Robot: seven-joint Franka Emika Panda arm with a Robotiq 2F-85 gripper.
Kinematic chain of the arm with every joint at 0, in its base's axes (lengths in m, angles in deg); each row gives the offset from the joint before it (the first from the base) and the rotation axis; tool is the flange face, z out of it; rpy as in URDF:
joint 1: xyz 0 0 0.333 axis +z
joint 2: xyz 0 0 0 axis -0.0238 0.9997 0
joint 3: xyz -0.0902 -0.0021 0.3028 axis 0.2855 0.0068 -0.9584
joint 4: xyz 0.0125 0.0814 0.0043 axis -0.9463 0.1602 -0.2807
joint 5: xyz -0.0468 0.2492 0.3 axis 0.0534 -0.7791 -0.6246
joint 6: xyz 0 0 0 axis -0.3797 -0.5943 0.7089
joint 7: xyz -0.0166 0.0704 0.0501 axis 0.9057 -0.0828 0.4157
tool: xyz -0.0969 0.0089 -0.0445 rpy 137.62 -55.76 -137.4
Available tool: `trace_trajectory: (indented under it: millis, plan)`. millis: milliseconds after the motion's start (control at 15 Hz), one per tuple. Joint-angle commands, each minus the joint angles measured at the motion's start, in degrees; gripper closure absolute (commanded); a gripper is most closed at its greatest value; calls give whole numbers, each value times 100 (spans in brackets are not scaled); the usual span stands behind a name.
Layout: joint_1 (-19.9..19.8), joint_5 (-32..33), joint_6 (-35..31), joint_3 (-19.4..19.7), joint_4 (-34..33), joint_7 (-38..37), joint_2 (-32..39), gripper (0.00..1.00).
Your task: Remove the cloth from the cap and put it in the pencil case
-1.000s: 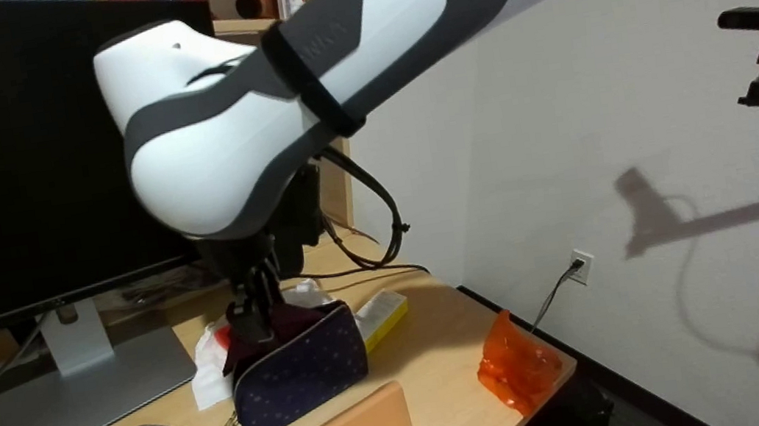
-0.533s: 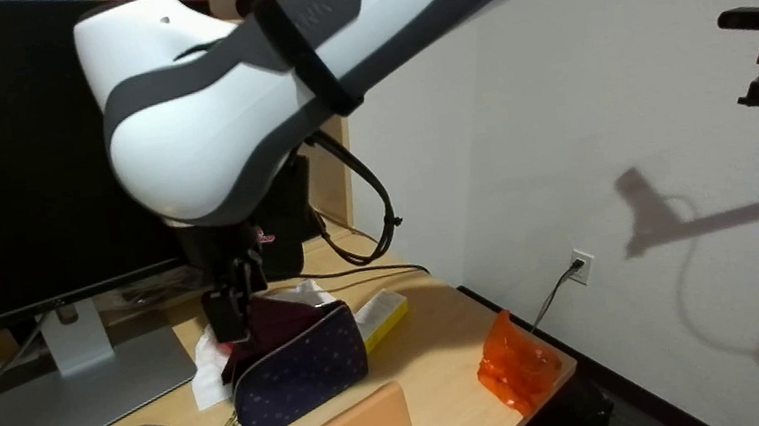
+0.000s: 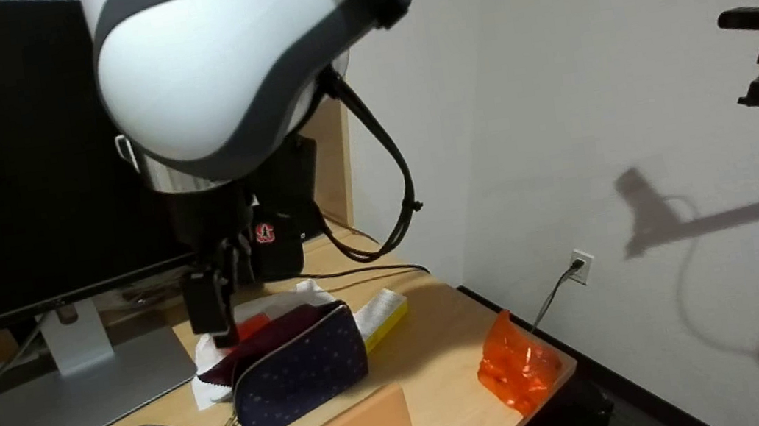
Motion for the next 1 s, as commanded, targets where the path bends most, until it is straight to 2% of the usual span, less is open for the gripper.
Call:
trace_trajectory:
  millis: [0, 267, 533, 733, 933]
  plan:
    - [-239, -560, -524, -259, 1248, -36, -919, 0]
    - [-452, -1587, -624, -459, 2283, 41, -1627, 0]
    - [-580, -2391, -789, -373, 3126, 40, -2276, 0]
    - [-593, -2522, -656, -231, 3414, -166, -2669, 0]
    - [-571, -2225, -403, -10, 3525, -787, -3039, 0]
